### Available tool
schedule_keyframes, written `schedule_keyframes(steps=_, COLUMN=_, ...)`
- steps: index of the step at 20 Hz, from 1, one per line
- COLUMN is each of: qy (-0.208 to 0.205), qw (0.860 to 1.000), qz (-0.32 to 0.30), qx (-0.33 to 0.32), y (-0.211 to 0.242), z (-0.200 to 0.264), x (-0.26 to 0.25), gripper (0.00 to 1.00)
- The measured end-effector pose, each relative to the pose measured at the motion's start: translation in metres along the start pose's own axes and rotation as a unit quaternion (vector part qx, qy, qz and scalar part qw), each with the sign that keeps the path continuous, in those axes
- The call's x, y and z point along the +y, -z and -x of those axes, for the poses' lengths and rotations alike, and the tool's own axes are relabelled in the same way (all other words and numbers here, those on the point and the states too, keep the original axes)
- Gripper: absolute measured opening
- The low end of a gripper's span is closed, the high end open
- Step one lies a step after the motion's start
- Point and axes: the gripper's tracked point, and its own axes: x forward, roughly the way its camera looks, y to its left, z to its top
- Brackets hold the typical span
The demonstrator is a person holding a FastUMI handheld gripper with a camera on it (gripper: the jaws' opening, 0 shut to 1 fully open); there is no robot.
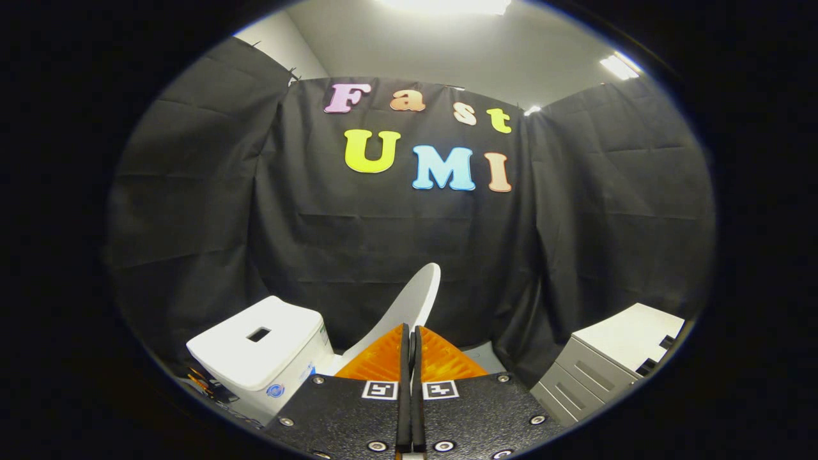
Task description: Open the toilet lid.
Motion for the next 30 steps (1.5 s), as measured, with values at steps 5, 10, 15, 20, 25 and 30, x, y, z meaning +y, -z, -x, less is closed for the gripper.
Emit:
schedule_keyframes(steps=5, qy=-0.013, qw=0.999, qz=0.034, qx=-0.010, y=-0.018, z=0.000, x=0.038, gripper=0.00)
schedule_keyframes(steps=10, qy=-0.028, qw=0.998, qz=0.055, qx=-0.021, y=-0.030, z=0.002, x=0.072, gripper=0.00)
schedule_keyframes(steps=15, qy=-0.038, qw=0.996, qz=0.071, qx=-0.026, y=-0.040, z=0.002, x=0.104, gripper=0.00)
schedule_keyframes(steps=20, qy=-0.042, qw=0.992, qz=0.115, qx=-0.038, y=-0.047, z=0.003, x=0.141, gripper=0.00)
schedule_keyframes(steps=25, qy=-0.069, qw=0.984, qz=0.151, qx=-0.056, y=-0.049, z=0.003, x=0.193, gripper=0.00)
schedule_keyframes(steps=30, qy=-0.101, qw=0.975, qz=0.185, qx=-0.068, y=-0.047, z=0.007, x=0.241, gripper=0.00)
